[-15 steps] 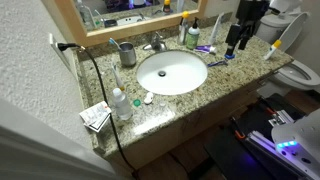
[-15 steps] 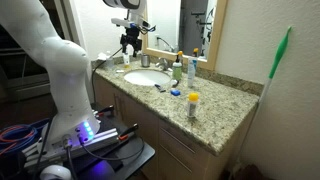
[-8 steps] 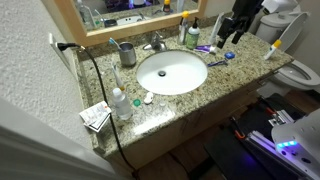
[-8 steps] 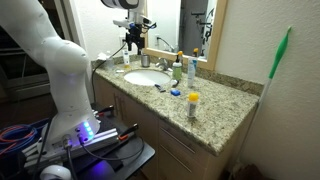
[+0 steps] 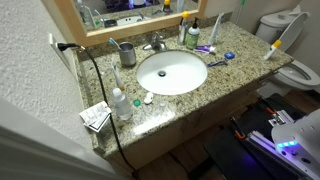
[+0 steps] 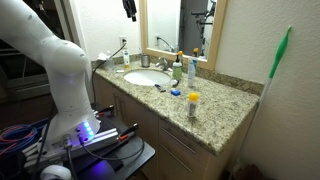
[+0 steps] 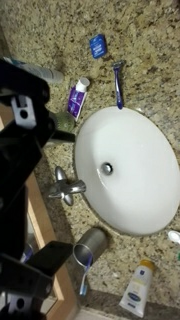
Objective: Move the white bottle with the yellow lid to the left side of the counter
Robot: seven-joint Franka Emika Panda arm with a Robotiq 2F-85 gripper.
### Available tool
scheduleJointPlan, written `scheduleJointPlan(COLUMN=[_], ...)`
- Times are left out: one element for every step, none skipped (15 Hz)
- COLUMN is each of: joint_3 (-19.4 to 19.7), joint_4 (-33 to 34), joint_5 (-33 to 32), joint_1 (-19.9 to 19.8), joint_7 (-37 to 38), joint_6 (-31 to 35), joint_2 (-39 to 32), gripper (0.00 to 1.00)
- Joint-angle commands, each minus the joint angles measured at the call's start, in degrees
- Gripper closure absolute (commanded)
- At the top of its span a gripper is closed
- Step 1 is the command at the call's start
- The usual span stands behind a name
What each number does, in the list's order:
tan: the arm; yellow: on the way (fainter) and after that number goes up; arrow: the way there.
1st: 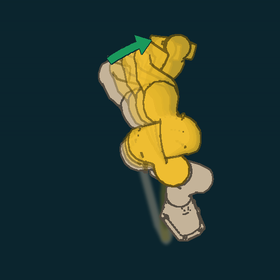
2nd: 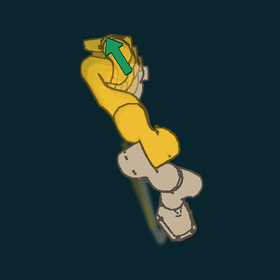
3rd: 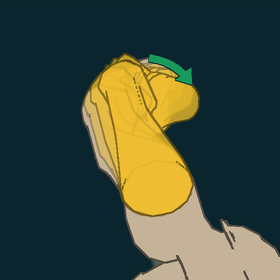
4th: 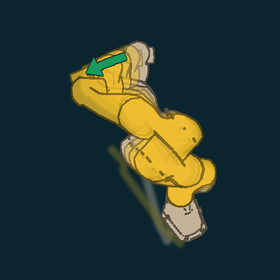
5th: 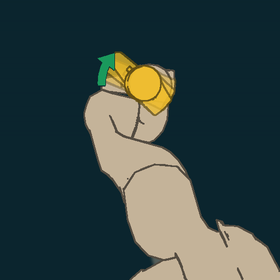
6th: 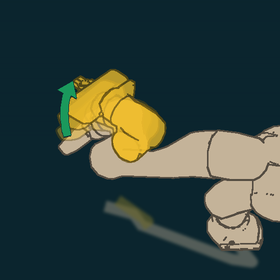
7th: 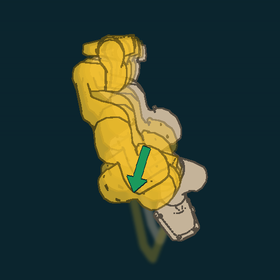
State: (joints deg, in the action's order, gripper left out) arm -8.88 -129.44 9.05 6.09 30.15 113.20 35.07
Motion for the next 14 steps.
scheduleJointPlan(joint_3=[-1.4,-1.5,-3.3,-4.0,-3.0,-1.6,-0.3,0.9,2.8,5.4,8.9,13.0,16.3,11.1], joint_4=[1.4,1.8,1.2,0.8,-1.1,-2.5,-3.9,-4.9,-5.5,-5.9,-6.2,-6.3,-5.9,-5.0], joint_5=[0.9,0.9,-2.5,-5.7,-8.7,-11.7,-14.3,-16.7,-17.9,-17.2,-14.4,-11.1,-8.7,-11.6], joint_1=[-1.9,-2.0,-3.6,-5.9,-7.9,-9.7,-11.6,-13.8,-15.9,-17.3,-17.9,-17.8,-18.5,-18.8], joint_7=[0.4,1.0,2.4,4.1,4.2,4.5,4.9,5.7,6.2,6.2,4.4,0.7,-2.0,1.4], joint_6=[-1.5,-1.9,-0.6,-0.1,4.2,5.5,7.1,8.5,9.3,9.5,9.6,9.8,9.4,8.1], joint_2=[1.0,1.4,0.0,-1.7,-2.0,-2.0,-1.2,-1.4,-1.3,-1.5,-2.0,-2.3,-3.1,-2.5], gripper=[0.00,0.00,0.00,0.00,0.00,0.00,0.00,0.00,0.00,0.00,0.00,0.00,0.00,0.00])
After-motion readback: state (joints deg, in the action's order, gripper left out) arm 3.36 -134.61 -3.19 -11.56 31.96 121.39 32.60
